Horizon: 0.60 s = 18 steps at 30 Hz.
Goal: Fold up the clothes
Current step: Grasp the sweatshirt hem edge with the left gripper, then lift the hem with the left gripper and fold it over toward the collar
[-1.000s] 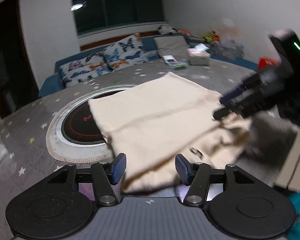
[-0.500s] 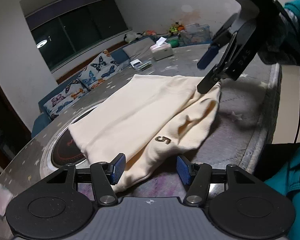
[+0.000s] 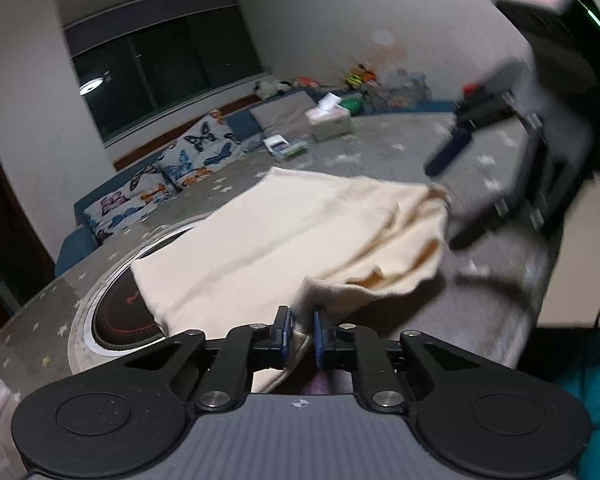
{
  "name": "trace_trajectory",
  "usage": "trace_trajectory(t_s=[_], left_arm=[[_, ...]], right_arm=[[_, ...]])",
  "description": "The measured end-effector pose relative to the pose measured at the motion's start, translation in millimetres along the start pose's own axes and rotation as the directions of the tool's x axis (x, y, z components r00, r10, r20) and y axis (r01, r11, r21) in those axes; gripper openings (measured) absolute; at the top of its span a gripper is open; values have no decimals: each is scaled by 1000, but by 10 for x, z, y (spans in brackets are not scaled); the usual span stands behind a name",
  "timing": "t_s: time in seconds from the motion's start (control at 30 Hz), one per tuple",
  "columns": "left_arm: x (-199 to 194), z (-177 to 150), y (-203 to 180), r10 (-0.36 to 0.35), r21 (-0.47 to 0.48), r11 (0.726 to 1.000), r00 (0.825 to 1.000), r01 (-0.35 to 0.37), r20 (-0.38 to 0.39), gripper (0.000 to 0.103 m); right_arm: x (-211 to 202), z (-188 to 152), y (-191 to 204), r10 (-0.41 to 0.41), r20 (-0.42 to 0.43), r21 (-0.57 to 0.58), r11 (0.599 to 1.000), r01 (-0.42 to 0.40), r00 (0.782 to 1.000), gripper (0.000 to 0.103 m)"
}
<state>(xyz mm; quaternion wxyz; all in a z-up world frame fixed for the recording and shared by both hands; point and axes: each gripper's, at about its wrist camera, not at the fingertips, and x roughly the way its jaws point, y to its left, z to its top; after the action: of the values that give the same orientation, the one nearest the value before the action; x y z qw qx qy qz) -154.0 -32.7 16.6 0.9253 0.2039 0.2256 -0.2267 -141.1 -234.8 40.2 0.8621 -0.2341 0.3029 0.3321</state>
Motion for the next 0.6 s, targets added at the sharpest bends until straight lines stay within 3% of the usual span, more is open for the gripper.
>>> trace_trajectory(t_s=[0.17,0.37,0.5,0.6], left_arm=[[67,129,190,-10,-108,994,1000,11,5,10],[136,168,262,-19,-148,989,1000,18,-7,11],[70,111,235,-13,-128,992,1000,11,-16,19],[28,38,211,2,-88,996,1000,-4,-24,38]], right_arm=[[96,28,96,-7,22,-54,999,8,1000,74],[228,112,100,1,49,-52,999,1,999,49],[301,178,34,30,43,-12,999,-29,999,24],[307,216,-46,52,47,30,998,-54,998,19]])
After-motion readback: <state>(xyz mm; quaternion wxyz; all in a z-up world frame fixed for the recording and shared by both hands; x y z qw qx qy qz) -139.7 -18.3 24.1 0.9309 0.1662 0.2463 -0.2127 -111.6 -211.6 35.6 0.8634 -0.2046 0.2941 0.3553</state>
